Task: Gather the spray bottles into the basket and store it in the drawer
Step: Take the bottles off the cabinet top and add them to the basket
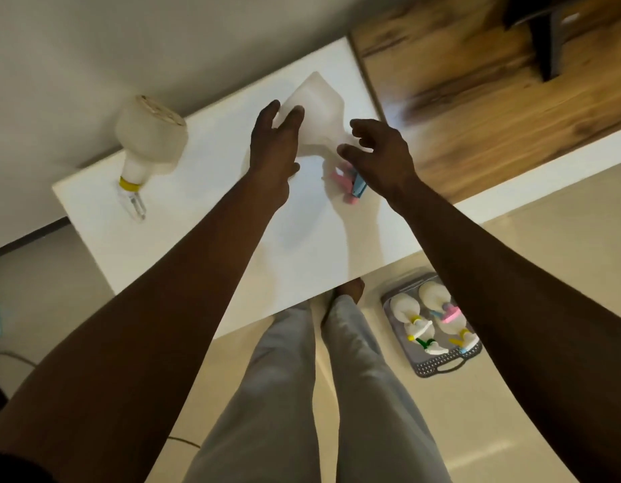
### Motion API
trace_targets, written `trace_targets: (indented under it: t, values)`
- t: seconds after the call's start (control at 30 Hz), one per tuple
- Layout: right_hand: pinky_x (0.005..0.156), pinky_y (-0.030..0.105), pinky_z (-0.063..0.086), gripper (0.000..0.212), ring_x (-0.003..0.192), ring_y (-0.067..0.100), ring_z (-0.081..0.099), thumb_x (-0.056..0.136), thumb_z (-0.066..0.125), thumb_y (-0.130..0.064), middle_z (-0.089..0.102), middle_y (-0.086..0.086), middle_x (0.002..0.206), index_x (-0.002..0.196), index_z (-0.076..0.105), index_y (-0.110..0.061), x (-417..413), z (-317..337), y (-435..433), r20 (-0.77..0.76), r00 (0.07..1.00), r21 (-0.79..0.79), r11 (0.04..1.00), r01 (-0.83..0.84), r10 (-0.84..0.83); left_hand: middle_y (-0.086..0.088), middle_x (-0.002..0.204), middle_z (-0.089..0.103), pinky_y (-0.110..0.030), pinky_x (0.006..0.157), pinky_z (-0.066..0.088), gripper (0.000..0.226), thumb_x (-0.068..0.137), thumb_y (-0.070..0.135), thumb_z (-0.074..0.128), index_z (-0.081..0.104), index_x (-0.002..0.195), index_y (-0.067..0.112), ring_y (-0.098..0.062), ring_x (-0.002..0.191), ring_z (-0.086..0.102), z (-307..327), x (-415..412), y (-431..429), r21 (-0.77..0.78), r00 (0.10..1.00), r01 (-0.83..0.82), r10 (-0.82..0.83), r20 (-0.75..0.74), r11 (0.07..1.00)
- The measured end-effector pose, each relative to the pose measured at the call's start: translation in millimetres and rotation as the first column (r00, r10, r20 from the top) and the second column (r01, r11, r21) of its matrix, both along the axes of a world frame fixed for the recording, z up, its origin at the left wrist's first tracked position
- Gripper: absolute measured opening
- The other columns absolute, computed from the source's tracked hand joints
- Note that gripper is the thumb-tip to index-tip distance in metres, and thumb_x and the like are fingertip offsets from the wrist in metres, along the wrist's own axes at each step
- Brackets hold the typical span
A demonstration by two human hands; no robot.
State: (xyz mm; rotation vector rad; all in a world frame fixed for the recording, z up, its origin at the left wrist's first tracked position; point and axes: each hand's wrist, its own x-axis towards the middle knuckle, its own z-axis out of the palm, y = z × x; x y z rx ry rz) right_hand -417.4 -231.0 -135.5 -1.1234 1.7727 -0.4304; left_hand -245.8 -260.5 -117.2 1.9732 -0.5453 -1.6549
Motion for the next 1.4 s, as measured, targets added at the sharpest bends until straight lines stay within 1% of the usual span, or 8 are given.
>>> trace_targets:
  t: [0.17,0.4,0.67,0.77,0.87,1.07,1.27,1.4]
  values:
    - [0.103,0.038,0.056,0.047,0.114,0.014,0.071,0.092,0.072,-0.027,0.075,-0.002,0.128,0.138,0.069,-0.018,7,-11,1,-0.020,0.998,-0.025,0.997,-0.067,0.067,-0.005,0.148,0.057,-0.049,0.102,0.059,0.057,0.103,0.036,0.063,0.042,0.156,0.031,-0.031,0.123,0.067,-19,1,7,-0.037,0.990,-0.076,0.071,-0.126,0.996]
    - [0.099,0.040,0.060,0.052,0.105,0.017,0.075,0.094,0.077,-0.016,0.073,0.007,0.127,0.143,0.061,-0.009,13,22,18,0.112,0.979,0.015,0.985,0.171,-0.172,-0.010,0.145,0.060,-0.053,0.093,0.063,0.055,0.104,0.030,0.062,0.043,0.155,0.029,-0.036,0.120,0.070,12,-15,16,-0.076,0.972,0.013,-0.030,-0.232,0.997]
    - [0.067,0.006,0.054,0.053,0.083,-0.012,0.070,0.093,0.079,-0.029,0.072,-0.010,0.113,0.141,0.063,-0.014,-2,77,79,0.138,0.904,-0.069,0.907,0.416,-0.404,-0.005,0.133,0.072,-0.046,0.090,0.065,0.052,0.101,0.041,0.065,0.051,0.150,0.031,-0.027,0.109,0.078,85,-39,44,-0.116,0.935,0.235,-0.257,-0.245,0.965]
    - [0.064,-0.001,0.048,0.050,0.086,-0.026,0.062,0.093,0.078,-0.036,0.065,-0.026,0.104,0.137,0.066,-0.017,-17,92,122,0.131,0.864,-0.109,0.859,0.500,-0.486,-0.004,0.131,0.074,-0.044,0.090,0.065,0.050,0.100,0.046,0.065,0.054,0.146,0.031,-0.024,0.108,0.079,103,-61,70,-0.115,0.901,0.325,-0.344,-0.263,0.939]
    - [0.066,0.006,0.054,0.048,0.089,-0.017,0.069,0.091,0.080,-0.039,0.068,-0.029,0.102,0.135,0.069,-0.022,-38,105,178,0.158,0.788,-0.084,0.787,0.611,-0.595,-0.007,0.129,0.075,-0.046,0.091,0.064,0.047,0.101,0.046,0.063,0.056,0.144,0.028,-0.026,0.106,0.079,111,-92,108,-0.092,0.860,0.423,-0.432,-0.271,0.901]
    - [0.088,0.046,0.066,0.064,0.101,0.015,0.078,0.086,0.085,-0.034,0.077,0.004,0.122,0.143,0.062,-0.017,-79,111,306,0.202,0.595,0.068,0.617,0.784,-0.778,-0.011,0.119,0.077,-0.044,0.090,0.065,0.040,0.104,0.041,0.059,0.062,0.137,0.019,-0.024,0.097,0.080,110,-158,210,-0.067,0.749,0.646,-0.648,-0.139,0.760]
    - [0.092,0.044,0.065,0.072,0.103,0.019,0.078,0.082,0.088,-0.038,0.078,0.010,0.122,0.144,0.060,-0.014,-113,104,436,0.164,0.464,0.139,0.486,0.863,-0.871,-0.008,0.113,0.077,-0.028,0.073,0.065,0.039,0.103,0.037,0.061,0.064,0.136,0.016,-0.018,0.087,0.081,102,-214,336,-0.029,0.651,0.758,-0.758,-0.043,0.652]
    - [0.078,0.018,0.061,0.071,0.090,0.002,0.075,0.081,0.088,-0.043,0.079,0.005,0.118,0.142,0.062,-0.018,-140,90,526,0.080,0.435,0.138,0.442,0.886,-0.897,-0.007,0.118,0.076,-0.045,0.093,0.064,0.035,0.100,0.031,0.065,0.068,0.130,0.013,-0.026,0.099,0.079,87,-249,427,-0.011,0.564,0.825,-0.825,-0.031,0.565]
